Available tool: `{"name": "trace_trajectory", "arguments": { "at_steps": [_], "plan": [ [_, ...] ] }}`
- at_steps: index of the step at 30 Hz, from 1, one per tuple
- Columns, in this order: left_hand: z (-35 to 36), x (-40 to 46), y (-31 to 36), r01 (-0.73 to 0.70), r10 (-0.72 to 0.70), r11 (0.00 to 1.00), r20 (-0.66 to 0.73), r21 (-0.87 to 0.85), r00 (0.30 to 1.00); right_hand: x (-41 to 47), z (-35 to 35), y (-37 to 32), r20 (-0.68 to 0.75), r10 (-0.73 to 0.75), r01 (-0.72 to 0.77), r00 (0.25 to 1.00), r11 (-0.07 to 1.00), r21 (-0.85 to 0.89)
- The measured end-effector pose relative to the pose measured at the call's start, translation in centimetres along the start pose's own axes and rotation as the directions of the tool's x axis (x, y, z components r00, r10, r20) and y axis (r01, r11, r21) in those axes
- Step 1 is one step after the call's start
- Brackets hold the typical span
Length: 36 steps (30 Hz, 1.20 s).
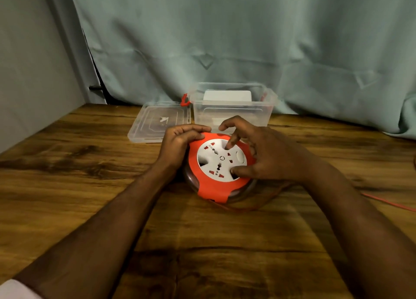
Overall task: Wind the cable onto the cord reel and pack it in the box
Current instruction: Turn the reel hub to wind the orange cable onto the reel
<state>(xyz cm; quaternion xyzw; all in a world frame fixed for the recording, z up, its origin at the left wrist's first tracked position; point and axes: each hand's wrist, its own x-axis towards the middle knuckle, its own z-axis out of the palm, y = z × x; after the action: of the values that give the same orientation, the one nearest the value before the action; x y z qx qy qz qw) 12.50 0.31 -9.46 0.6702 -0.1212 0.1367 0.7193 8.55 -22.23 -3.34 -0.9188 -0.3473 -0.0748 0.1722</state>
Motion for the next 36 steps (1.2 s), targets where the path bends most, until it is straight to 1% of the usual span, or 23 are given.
{"name": "trace_trajectory", "arguments": {
  "at_steps": [4,9,11,14,17,19,21,23,25,27,30,36],
  "plan": [
    [0.0,-0.1,0.1,0.007,-0.007,1.0,-0.008,-0.01,1.0,-0.2,0.7,-0.7,-0.093,0.036,-0.042,0.995,0.997,-0.059],
    [-0.1,0.1,-0.1,0.009,-0.01,1.0,-0.002,-0.029,1.0,0.6,2.9,-1.9,-0.185,0.14,-0.164,0.973,0.979,-0.124],
    [-0.1,0.1,0.0,0.018,-0.018,0.999,0.006,-0.035,1.0,0.9,3.6,-2.3,-0.217,0.153,-0.187,0.964,0.971,-0.148],
    [-0.1,0.1,0.1,0.012,-0.012,1.0,0.024,-0.026,1.0,1.1,3.8,-2.7,-0.238,0.127,-0.17,0.963,0.971,-0.17],
    [0.0,0.0,0.1,0.013,-0.012,0.999,0.023,-0.032,1.0,1.0,3.7,-2.4,-0.232,0.1,-0.137,0.967,0.979,-0.152],
    [-0.1,0.1,0.0,0.018,-0.017,0.999,0.022,-0.03,1.0,0.8,3.1,-2.4,-0.229,0.087,-0.106,0.969,0.992,-0.07],
    [-0.3,0.1,-0.2,0.017,-0.016,0.999,0.031,-0.031,0.999,0.5,2.1,-2.2,-0.181,0.042,-0.042,0.983,0.999,0.003],
    [-0.4,0.2,-0.2,0.023,-0.022,0.999,0.044,-0.036,0.999,0.2,1.6,-1.7,-0.099,-0.01,0.008,0.995,1.0,-0.023],
    [-0.4,0.1,-0.1,0.023,-0.021,0.999,0.041,-0.04,0.999,0.2,1.5,-1.3,-0.034,-0.006,0.005,0.999,0.999,-0.038],
    [-0.3,0.0,-0.1,0.029,-0.027,0.999,0.044,-0.045,0.999,0.2,1.5,-0.9,-0.009,0.017,-0.017,1.0,1.0,0.008],
    [-0.3,0.0,-0.1,0.029,-0.027,0.999,0.053,-0.044,0.998,0.1,1.2,-0.4,-0.004,-0.006,0.006,1.0,0.999,0.046],
    [-0.2,0.0,-0.1,0.018,-0.016,0.999,0.046,-0.047,0.999,-0.1,0.6,0.1,-0.004,-0.028,0.029,1.0,0.999,0.042]
  ]
}}
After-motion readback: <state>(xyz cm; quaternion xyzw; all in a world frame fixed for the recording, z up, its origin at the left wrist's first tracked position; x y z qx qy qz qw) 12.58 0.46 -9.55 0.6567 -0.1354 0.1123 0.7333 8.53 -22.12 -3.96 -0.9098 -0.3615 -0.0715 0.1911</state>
